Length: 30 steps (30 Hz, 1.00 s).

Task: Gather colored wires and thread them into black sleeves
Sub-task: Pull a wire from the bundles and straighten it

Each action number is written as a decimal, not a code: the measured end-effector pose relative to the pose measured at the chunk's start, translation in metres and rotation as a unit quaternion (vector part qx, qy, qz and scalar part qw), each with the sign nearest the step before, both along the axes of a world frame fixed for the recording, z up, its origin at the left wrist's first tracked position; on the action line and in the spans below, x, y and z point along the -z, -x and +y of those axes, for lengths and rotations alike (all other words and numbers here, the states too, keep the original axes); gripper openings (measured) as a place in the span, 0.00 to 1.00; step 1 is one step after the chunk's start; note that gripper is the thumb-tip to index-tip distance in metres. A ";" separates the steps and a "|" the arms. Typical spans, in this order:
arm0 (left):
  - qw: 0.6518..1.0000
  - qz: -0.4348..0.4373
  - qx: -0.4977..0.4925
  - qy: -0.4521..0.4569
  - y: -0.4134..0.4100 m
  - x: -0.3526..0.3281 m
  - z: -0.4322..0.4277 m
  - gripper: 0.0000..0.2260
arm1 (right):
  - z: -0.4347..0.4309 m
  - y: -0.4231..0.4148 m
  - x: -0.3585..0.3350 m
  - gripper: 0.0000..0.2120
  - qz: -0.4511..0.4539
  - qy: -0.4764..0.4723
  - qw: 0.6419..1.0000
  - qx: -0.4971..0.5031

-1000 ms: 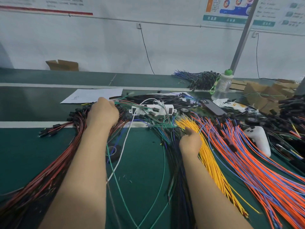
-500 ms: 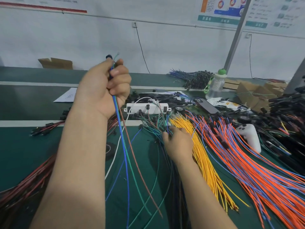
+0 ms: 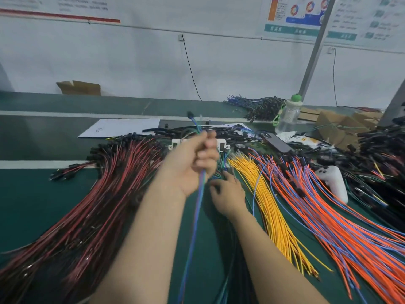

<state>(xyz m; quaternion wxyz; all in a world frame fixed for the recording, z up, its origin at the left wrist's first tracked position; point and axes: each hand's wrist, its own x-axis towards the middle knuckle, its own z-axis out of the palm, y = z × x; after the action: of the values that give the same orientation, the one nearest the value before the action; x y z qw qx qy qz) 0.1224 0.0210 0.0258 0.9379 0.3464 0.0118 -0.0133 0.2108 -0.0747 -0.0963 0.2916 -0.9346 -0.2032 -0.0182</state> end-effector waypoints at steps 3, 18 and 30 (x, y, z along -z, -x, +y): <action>0.987 0.041 -0.054 -0.143 -0.018 0.051 -0.021 0.10 | -0.009 0.004 -0.014 0.10 0.033 -0.272 0.961 0.044; 0.902 0.017 -0.113 -0.416 -0.023 0.129 -0.038 0.12 | -0.030 0.009 0.004 0.11 0.134 -0.462 0.875 0.058; 0.962 0.050 -0.104 -0.247 -0.025 0.127 -0.032 0.10 | -0.037 0.008 0.002 0.13 0.180 -0.485 0.856 -0.012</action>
<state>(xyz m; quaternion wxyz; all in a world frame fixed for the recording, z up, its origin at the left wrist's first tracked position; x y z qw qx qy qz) 0.1471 -0.0113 -0.1010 0.8177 0.5630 0.0974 0.0702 0.2024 -0.1116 -0.0984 0.7393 -0.6593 -0.1238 0.0581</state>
